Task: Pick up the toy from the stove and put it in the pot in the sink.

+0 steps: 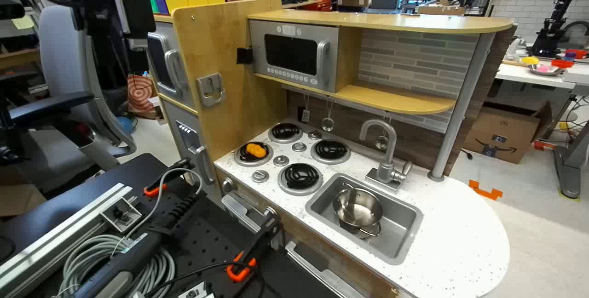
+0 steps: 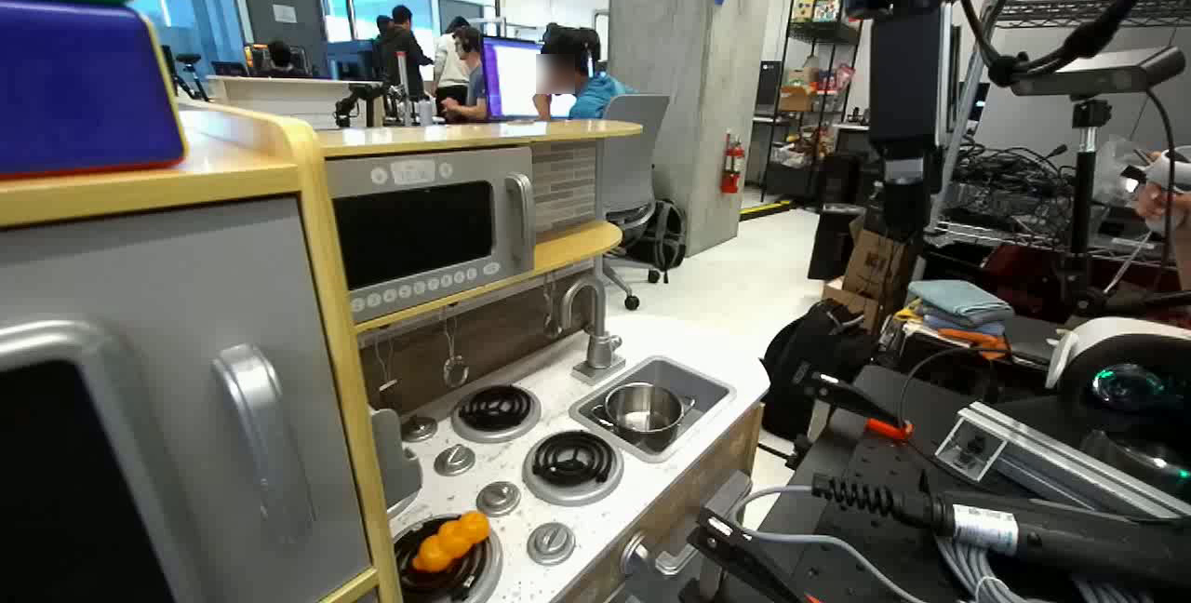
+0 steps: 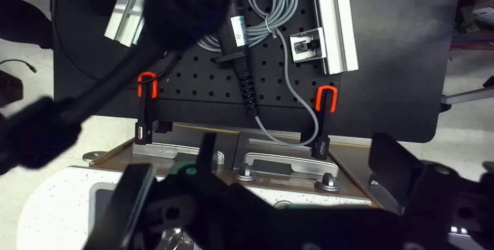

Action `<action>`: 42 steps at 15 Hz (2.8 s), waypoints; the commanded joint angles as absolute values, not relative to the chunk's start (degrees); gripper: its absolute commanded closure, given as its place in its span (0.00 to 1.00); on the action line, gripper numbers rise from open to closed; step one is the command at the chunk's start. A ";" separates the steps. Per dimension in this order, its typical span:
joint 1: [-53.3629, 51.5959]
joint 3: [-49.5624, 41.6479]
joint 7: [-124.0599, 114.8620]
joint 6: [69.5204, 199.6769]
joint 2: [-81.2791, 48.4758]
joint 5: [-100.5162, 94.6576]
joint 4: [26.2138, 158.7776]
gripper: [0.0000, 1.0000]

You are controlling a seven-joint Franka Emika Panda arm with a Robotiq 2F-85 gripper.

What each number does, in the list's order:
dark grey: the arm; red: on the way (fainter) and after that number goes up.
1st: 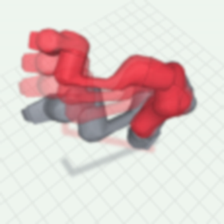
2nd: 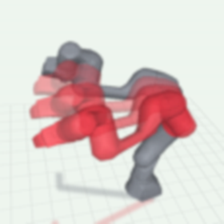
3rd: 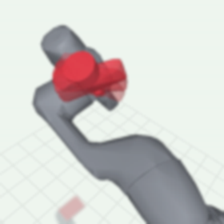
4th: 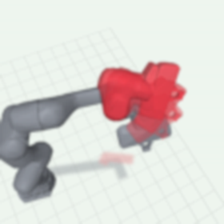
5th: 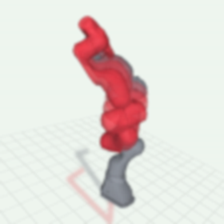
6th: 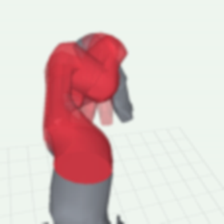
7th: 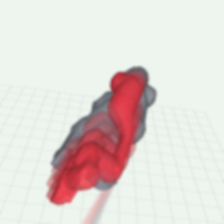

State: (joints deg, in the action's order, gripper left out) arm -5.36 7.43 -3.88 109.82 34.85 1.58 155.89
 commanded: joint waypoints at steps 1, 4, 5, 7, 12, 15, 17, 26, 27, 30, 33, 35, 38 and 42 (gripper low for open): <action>-5.73 7.08 -4.05 109.64 34.84 1.38 155.77 0.00; -5.73 7.08 -4.05 109.64 34.84 1.38 155.77 0.00; -5.73 7.08 -4.05 109.64 34.84 1.38 155.77 0.00; -5.73 7.08 -4.05 109.64 34.84 1.38 155.77 0.00; -7.91 5.60 5.82 105.72 32.15 0.60 155.97 0.00; -8.60 4.04 14.81 107.89 30.08 -0.82 157.05 0.00; -8.44 3.11 20.64 107.74 28.81 -2.86 157.57 0.00; -7.93 0.98 34.01 106.78 25.90 -15.37 157.89 0.00; -7.93 1.01 35.15 106.77 25.87 -16.38 157.88 0.00; -7.77 0.97 35.30 108.60 25.50 -16.95 158.38 0.00; -8.05 0.92 31.80 120.26 22.07 -16.08 159.40 0.00; -7.66 1.45 29.29 128.91 17.75 -17.06 159.69 0.00; -6.71 2.99 23.97 140.65 8.84 -19.06 157.99 0.00; -6.80 4.57 18.52 148.04 -0.51 -19.07 153.03 0.00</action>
State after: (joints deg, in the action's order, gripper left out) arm -7.19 3.26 22.31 144.19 6.48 -18.02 157.61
